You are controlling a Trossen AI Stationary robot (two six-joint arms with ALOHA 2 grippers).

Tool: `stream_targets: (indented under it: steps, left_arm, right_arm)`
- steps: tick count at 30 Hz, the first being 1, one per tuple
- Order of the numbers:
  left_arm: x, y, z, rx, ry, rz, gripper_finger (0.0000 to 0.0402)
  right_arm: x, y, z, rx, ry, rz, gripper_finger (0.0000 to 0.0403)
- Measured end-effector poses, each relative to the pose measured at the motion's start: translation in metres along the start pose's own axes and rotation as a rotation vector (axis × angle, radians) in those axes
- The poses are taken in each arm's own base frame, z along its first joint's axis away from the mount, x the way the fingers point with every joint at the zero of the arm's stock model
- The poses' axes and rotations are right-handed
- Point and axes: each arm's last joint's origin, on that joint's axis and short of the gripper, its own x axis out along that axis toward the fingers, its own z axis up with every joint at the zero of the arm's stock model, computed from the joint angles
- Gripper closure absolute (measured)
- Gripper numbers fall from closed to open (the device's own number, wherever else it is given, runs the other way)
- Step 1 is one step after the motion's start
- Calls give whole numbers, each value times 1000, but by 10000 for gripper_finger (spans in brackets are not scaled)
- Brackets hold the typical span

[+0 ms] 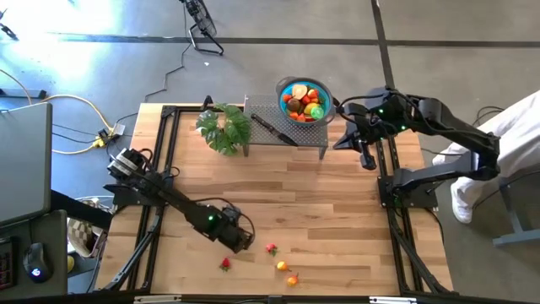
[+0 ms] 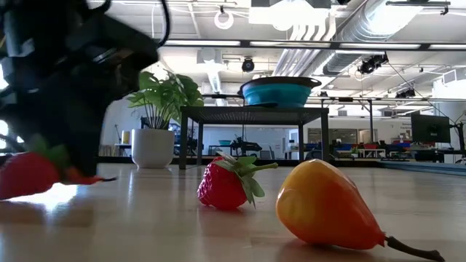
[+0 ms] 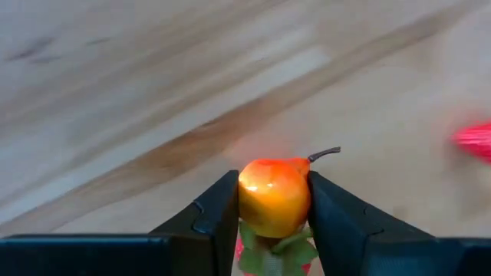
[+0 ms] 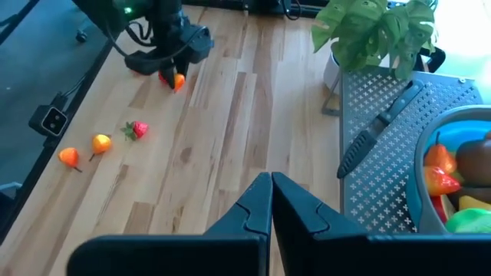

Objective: Pick & Place Fruit
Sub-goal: Put the yellow pear in the blue bowl on the shelf

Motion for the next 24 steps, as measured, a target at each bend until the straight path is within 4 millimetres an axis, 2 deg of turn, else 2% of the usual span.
stream_targets:
  steps: [9,18,24]
  left_arm:
    - [0,-21,14,22,-7,-206,272]
    - [0,-18,14,33,-9,-171,272]
    - [2,-7,16,-20,-8,-56,272]
  right_arm:
    - [-4,3,-4,8,19,7,400]
    - [-4,3,-4,12,20,7,400]
    - [-4,3,-4,12,20,7,399]
